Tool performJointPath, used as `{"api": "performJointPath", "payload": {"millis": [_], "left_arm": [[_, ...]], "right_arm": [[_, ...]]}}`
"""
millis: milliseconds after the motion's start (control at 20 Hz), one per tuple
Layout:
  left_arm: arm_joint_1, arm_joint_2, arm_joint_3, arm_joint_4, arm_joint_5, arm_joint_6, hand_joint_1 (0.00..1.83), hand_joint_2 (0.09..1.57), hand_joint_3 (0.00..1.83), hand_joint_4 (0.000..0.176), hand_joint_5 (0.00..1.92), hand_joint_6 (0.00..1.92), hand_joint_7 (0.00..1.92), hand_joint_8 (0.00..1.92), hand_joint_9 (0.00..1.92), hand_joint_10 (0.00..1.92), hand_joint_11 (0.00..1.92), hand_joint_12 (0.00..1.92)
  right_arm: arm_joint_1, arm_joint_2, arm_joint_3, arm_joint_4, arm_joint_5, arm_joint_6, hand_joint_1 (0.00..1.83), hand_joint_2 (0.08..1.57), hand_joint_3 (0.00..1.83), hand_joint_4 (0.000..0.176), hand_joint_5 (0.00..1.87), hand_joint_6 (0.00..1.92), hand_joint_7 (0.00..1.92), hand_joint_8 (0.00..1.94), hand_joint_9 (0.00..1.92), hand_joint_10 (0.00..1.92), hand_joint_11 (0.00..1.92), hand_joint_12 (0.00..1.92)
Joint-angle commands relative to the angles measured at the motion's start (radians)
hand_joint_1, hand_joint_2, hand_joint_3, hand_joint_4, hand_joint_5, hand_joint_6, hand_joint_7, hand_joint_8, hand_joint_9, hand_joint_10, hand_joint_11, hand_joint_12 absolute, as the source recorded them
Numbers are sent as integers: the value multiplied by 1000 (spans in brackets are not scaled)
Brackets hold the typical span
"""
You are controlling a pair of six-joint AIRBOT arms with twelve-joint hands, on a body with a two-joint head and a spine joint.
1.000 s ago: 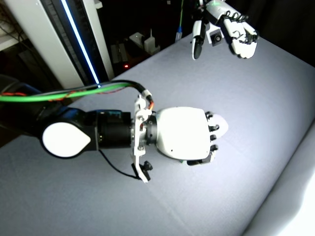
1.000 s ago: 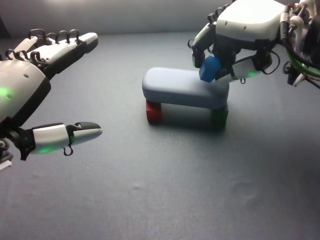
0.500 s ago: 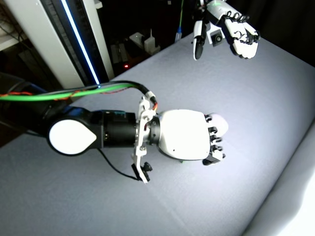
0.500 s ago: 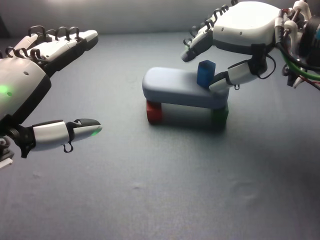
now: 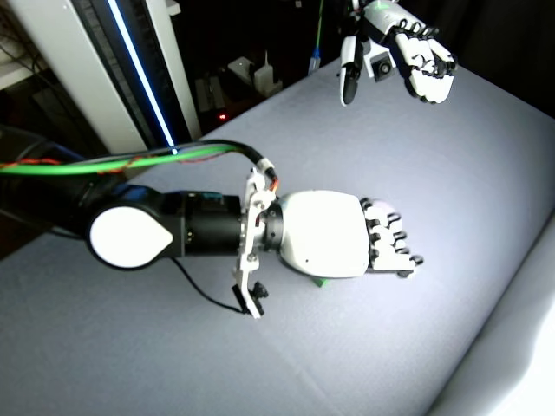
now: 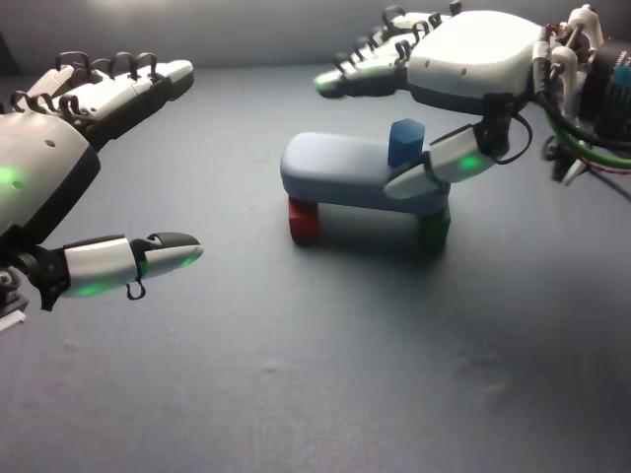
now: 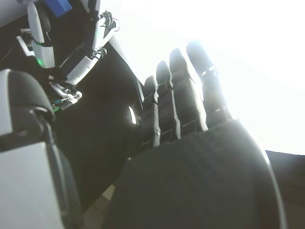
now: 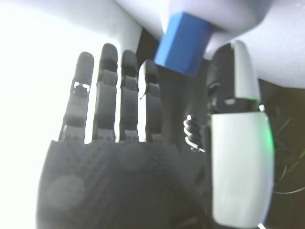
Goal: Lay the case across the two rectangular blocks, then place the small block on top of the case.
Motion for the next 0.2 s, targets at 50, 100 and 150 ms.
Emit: {"api": "performJointPath", "payload": {"millis": [50,100,150], "left_arm": [[-8,7,-6,8,-147,-6,869,951,1,8,235,0,285,1,339,1,0,1022],[-4,10,-9,4,-151,-5,872,947,0,7,232,0,281,1,333,0,0,1022],[2,13,-13,-2,-159,-5,840,950,0,18,219,0,277,0,322,0,0,998]], "right_arm": [[1,80,-48,111,214,-20,743,972,3,88,137,1,201,2,129,2,0,287],[-4,119,-88,143,249,-52,742,964,0,89,144,2,213,4,146,5,0,310],[-21,160,-129,179,290,-91,729,965,0,88,150,3,219,3,159,7,0,333]]}}
